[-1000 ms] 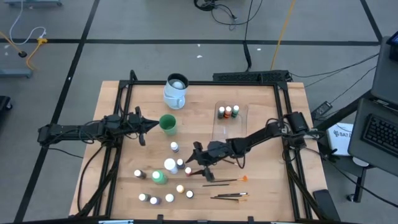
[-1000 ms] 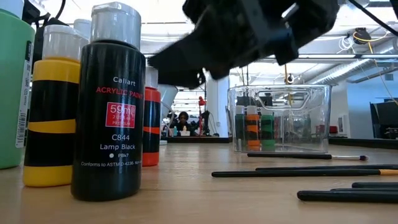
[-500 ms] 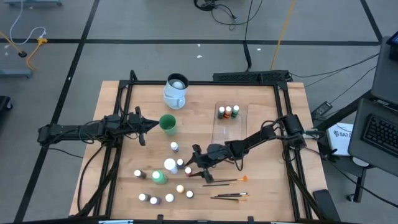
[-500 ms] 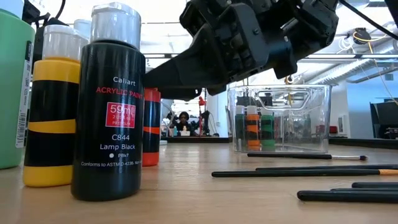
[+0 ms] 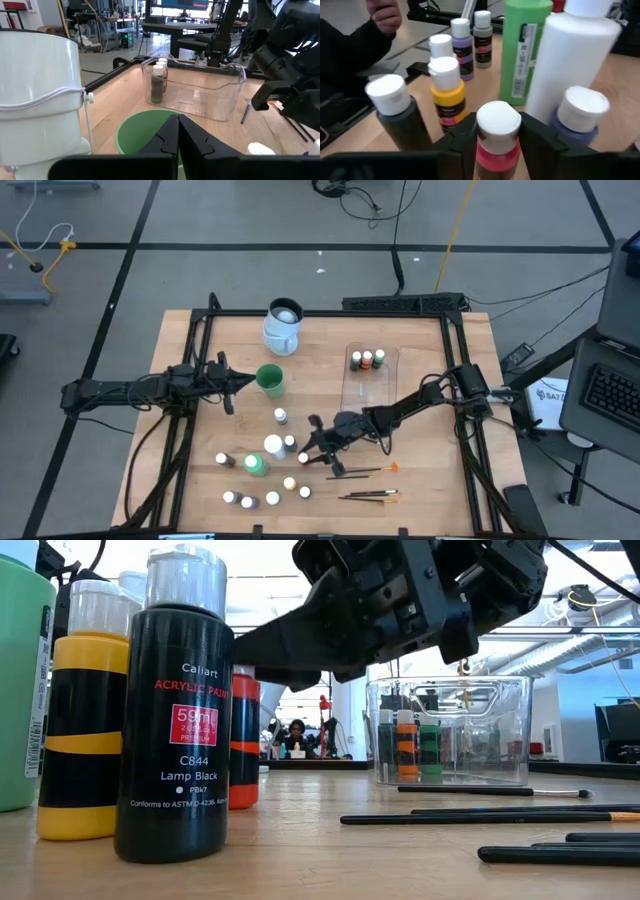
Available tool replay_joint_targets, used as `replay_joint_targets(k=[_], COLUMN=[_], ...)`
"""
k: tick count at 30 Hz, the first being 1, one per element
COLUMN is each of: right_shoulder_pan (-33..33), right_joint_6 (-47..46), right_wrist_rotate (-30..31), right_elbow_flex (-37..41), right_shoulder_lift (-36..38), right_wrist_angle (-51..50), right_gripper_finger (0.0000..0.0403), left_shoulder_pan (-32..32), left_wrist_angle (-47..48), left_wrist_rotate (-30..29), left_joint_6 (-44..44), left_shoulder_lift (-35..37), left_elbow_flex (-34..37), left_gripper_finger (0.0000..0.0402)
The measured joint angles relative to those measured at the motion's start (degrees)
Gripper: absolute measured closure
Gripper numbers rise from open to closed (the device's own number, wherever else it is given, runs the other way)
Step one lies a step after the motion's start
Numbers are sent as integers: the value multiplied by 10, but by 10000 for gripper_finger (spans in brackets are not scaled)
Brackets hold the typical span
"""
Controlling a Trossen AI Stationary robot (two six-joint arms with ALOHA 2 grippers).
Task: Pick & Place Paint Supplies
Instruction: Put the red paint bottle into the transparent bin
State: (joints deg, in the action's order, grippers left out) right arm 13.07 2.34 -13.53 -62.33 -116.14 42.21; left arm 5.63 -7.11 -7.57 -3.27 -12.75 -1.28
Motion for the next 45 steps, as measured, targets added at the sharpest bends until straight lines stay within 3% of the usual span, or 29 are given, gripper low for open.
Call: replay_joint_targets(k=[6, 12, 20, 25, 30, 33, 40, 45], right_shoulder_pan=[-2, -1, 19, 4, -20, -40, -95, -123], right_joint_6=[-1, 22, 59, 37, -14, -31, -66, -77], right_wrist_rotate=[-1, 19, 232, 348, 454, 480, 481, 514], right_elbow_flex=[0, -2, 9, 95, 220, 288, 382, 420], right_shoulder_lift=[39, 205, 447, 566, 663, 690, 676, 657], right_wrist_angle=[-26, -190, -423, -476, -444, -402, -312, -256], right_gripper_finger=[294, 291, 293, 293, 293, 293, 293, 293], left_shoulder_pan=[0, 0, 0, 0, 0, 0, 0, 0], left_wrist_angle=[1, 1, 1, 1, 1, 0, -7, -8], left_wrist_rotate=[0, 0, 0, 0, 0, 0, 0, 0], left_joint_6=[0, -1, -1, -3, -2, -2, -1, -2], left_shoulder_lift=[0, 0, 0, 0, 0, 0, 0, 0], left_elbow_flex=[0, 0, 0, 0, 0, 0, 0, 0], left_gripper_finger=[396, 396, 396, 396, 396, 396, 396, 396])
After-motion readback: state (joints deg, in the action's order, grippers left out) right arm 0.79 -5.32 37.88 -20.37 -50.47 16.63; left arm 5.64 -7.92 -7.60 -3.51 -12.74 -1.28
